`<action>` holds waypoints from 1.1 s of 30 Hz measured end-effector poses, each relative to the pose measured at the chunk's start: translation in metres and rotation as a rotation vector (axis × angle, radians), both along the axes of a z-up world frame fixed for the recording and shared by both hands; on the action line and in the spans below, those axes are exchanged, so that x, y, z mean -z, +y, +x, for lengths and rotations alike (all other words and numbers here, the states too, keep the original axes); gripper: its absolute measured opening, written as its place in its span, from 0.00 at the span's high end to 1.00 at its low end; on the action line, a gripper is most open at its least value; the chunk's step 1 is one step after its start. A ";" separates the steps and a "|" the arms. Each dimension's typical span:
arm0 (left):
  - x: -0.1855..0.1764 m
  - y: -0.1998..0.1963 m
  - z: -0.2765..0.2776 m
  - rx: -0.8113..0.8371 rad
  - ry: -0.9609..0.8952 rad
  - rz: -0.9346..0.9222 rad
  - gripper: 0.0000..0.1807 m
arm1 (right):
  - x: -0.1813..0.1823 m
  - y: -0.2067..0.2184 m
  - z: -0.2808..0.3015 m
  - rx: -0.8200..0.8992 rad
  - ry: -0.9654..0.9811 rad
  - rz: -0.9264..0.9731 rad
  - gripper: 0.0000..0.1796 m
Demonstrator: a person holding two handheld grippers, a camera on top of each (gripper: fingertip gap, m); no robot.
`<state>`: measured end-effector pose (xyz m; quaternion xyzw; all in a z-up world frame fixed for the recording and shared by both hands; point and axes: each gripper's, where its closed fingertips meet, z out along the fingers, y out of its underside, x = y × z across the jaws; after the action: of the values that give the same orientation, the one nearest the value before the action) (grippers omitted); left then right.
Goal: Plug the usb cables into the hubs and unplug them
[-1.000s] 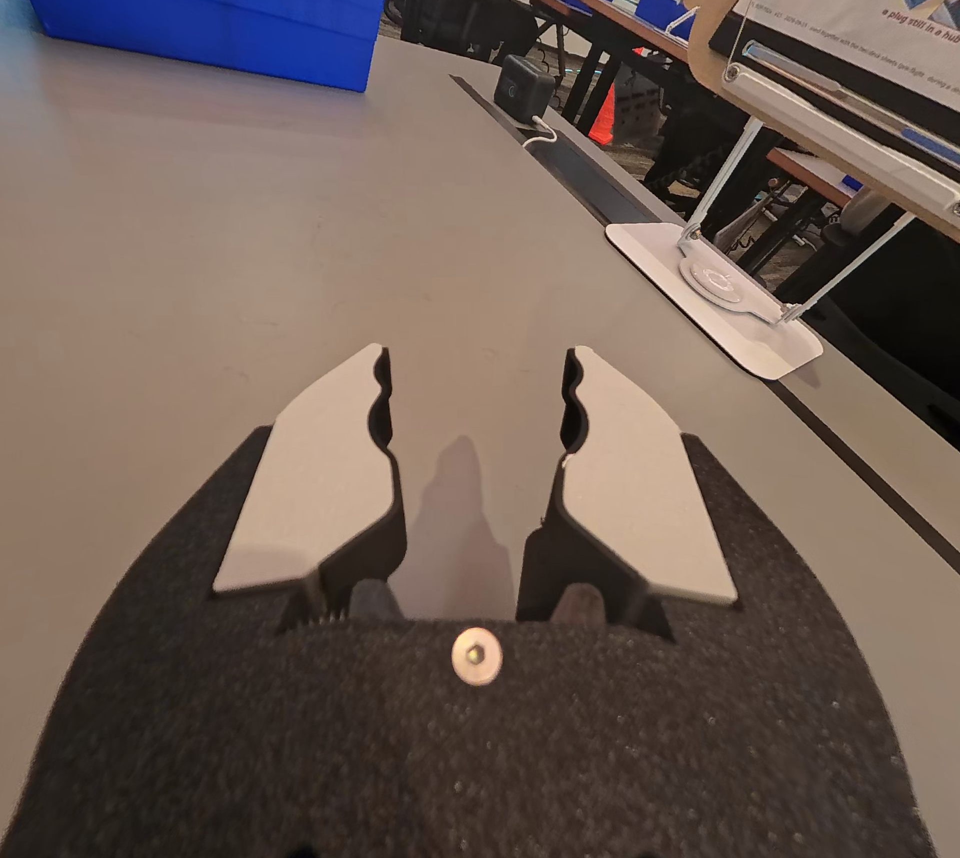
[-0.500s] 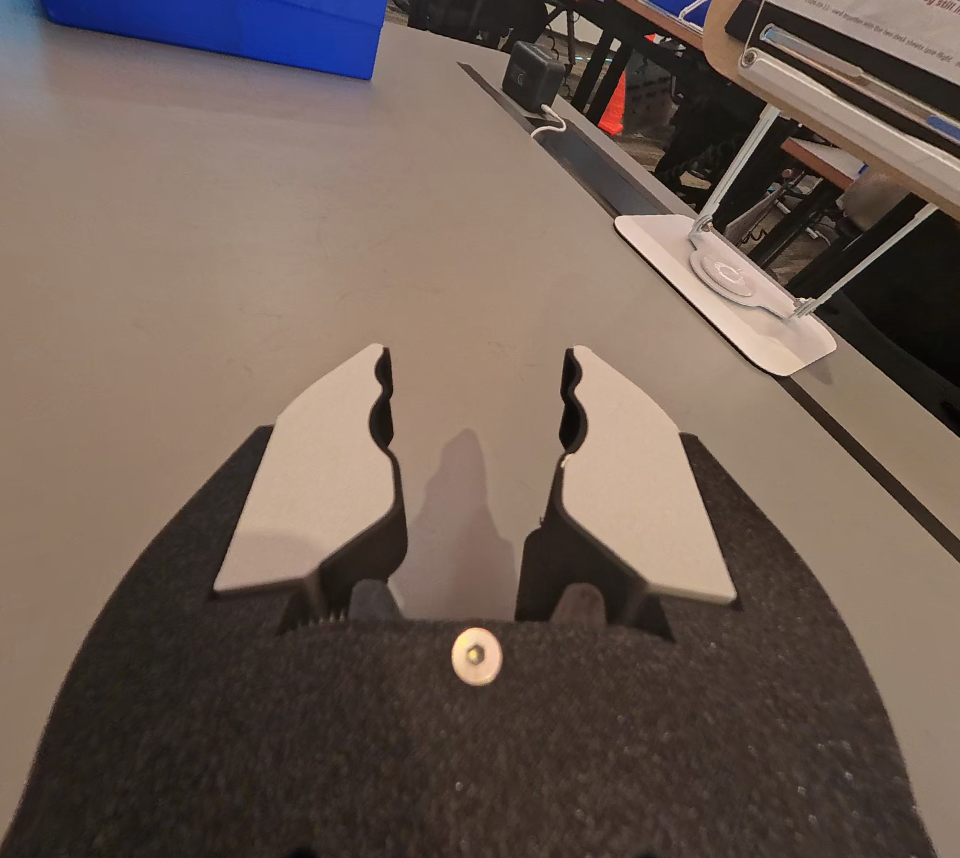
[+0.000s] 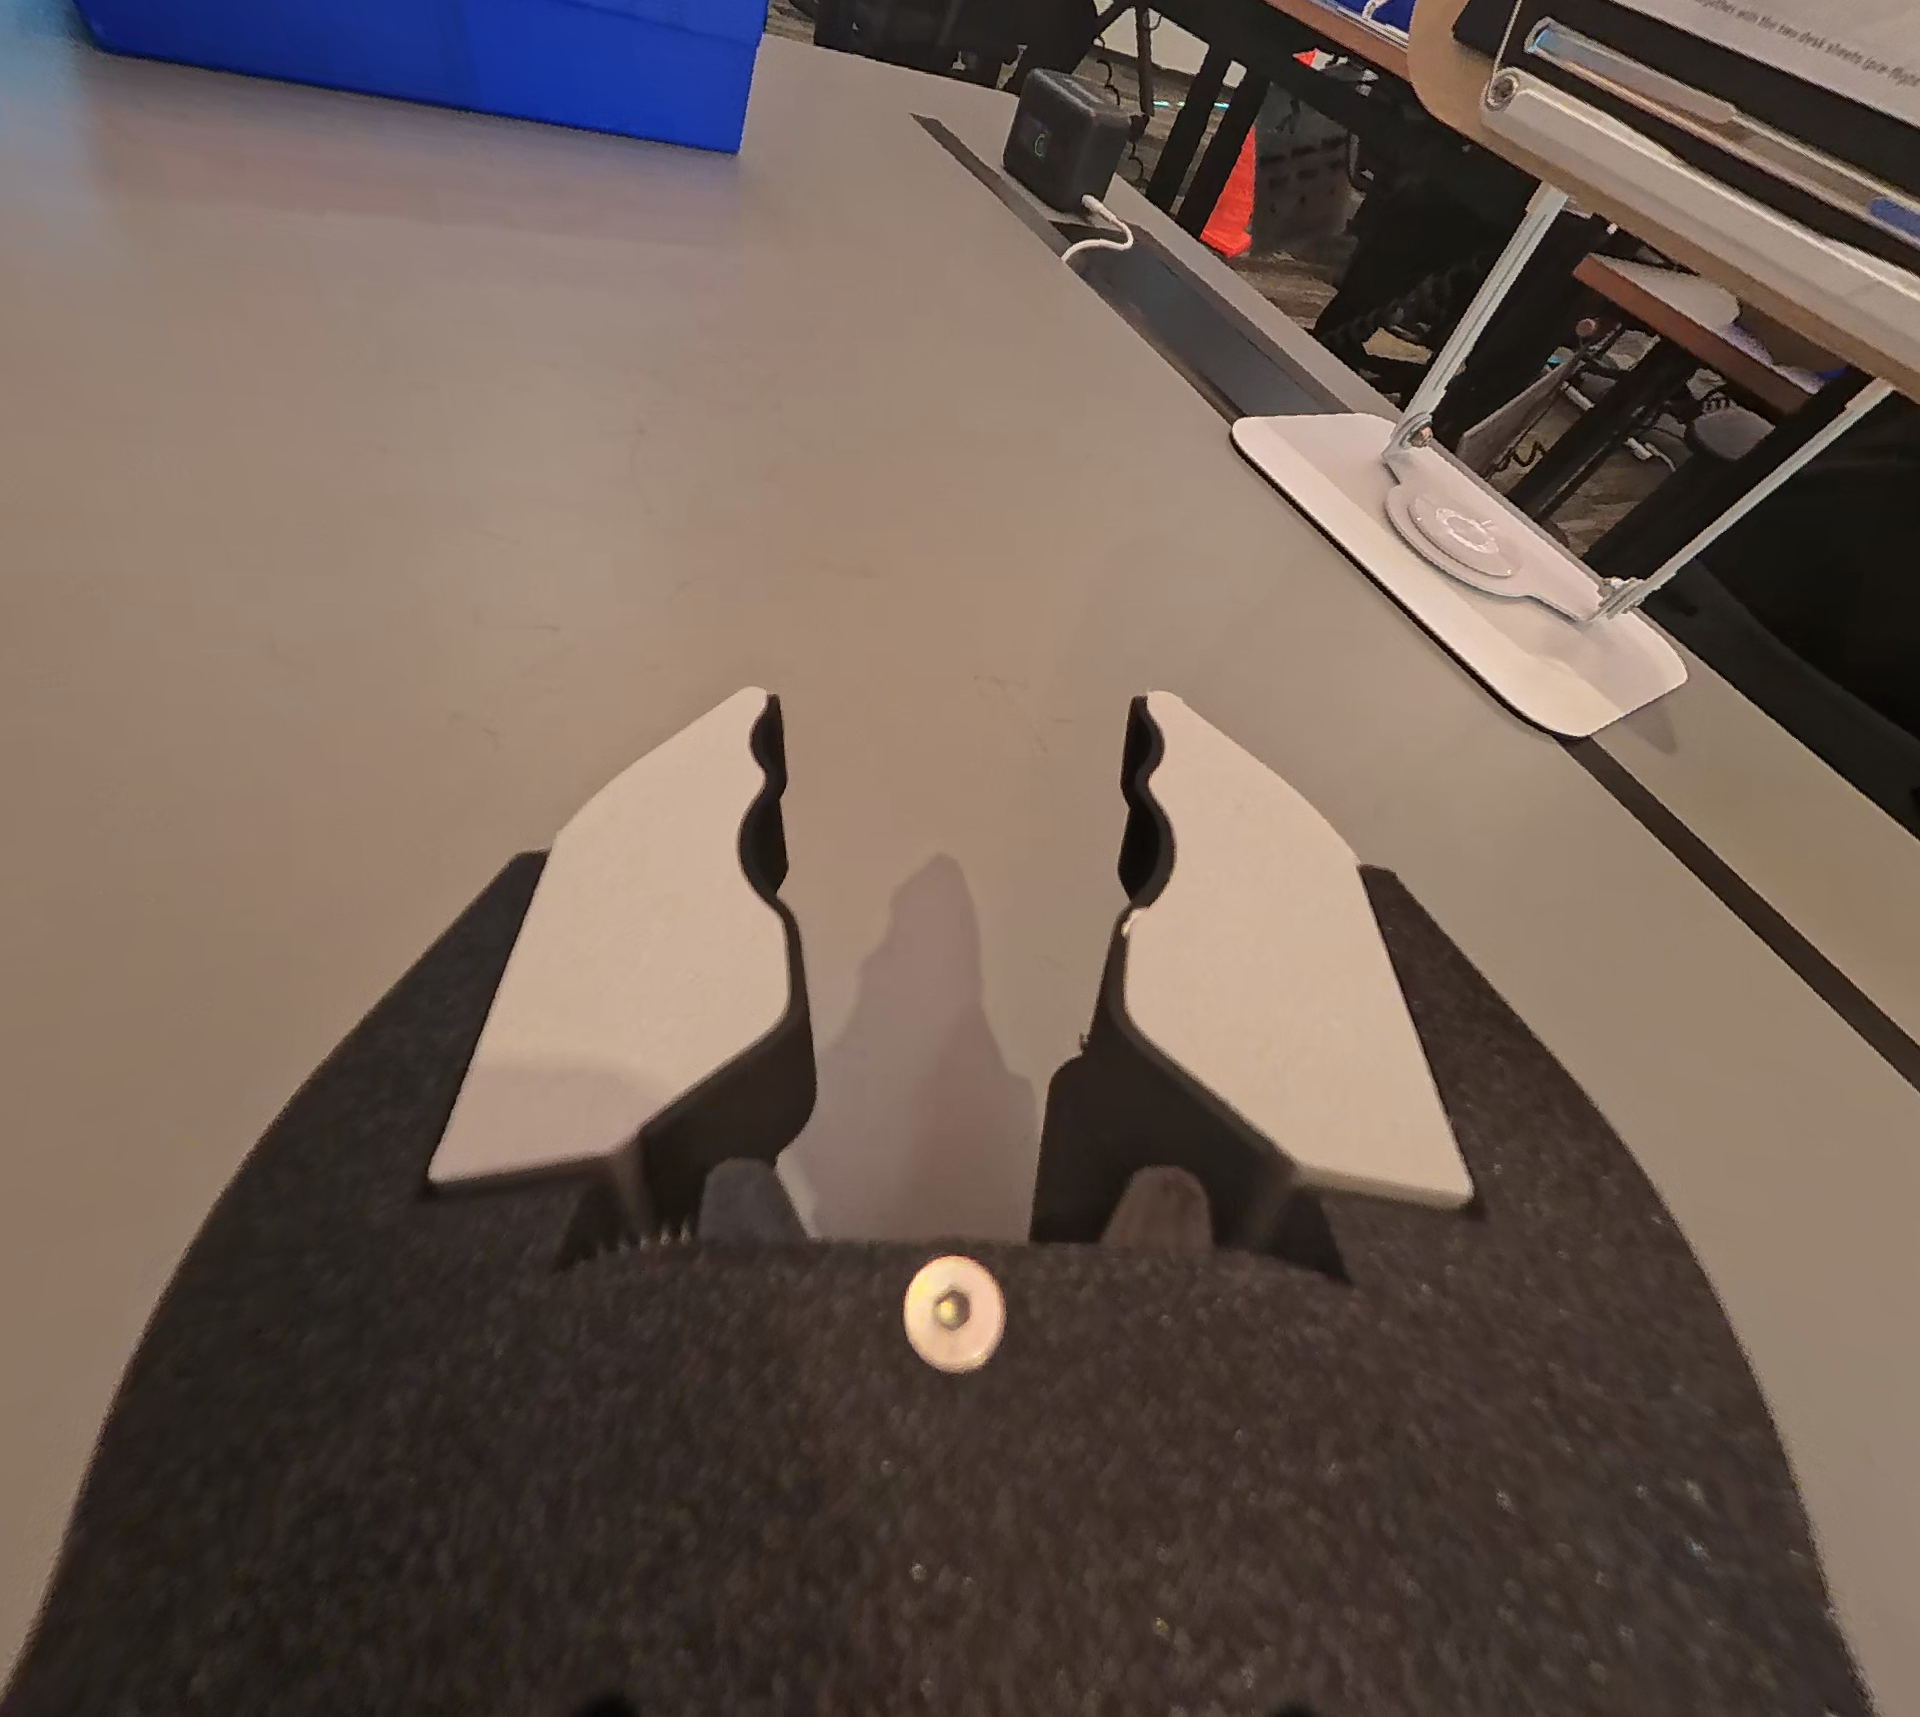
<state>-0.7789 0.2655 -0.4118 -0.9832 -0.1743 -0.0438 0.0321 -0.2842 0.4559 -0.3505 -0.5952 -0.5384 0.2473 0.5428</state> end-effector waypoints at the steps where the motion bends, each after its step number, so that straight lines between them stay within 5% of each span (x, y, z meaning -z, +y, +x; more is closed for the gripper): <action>1: 0.001 0.000 -0.001 0.001 0.006 -0.009 0.95 | 0.000 0.000 0.000 0.002 -0.002 0.001 0.66; 18: -0.096 -0.003 -0.030 -0.023 0.055 0.363 0.99 | 0.000 0.002 0.002 0.011 -0.001 -0.010 0.68; 33: -0.111 -0.009 -0.028 0.022 0.117 0.311 0.99 | 0.000 0.004 0.004 0.023 0.003 -0.011 0.69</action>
<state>-0.8066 0.2569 -0.3004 -0.9690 -0.1527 -0.0132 0.1937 -0.2803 0.4595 -0.3502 -0.6041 -0.5292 0.2449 0.5431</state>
